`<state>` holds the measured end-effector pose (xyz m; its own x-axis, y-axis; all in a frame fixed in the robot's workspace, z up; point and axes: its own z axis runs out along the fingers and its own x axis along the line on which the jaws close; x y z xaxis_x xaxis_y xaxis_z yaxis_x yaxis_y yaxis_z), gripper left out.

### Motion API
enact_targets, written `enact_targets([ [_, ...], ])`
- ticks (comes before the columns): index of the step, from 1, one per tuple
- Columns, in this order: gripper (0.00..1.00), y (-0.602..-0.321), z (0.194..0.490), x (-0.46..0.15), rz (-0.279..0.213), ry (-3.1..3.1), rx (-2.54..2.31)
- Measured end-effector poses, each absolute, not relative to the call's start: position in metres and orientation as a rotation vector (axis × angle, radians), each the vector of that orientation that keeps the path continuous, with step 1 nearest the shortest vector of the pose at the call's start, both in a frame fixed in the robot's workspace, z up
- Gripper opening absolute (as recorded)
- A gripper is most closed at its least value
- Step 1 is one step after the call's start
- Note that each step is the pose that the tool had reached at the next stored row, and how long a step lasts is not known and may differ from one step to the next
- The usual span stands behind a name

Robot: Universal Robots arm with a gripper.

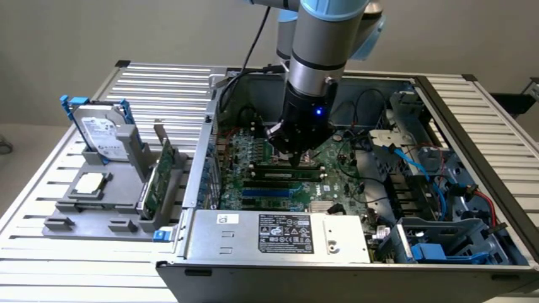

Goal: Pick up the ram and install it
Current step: 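Press down the ram until it locks into place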

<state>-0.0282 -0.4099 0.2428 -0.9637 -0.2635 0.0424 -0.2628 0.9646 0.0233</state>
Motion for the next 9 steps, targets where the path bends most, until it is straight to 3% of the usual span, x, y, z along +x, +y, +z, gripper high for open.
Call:
enact_targets([
  [9,0.11,-0.4099,0.2428,-0.0282,-0.031,-3.090,0.214],
])
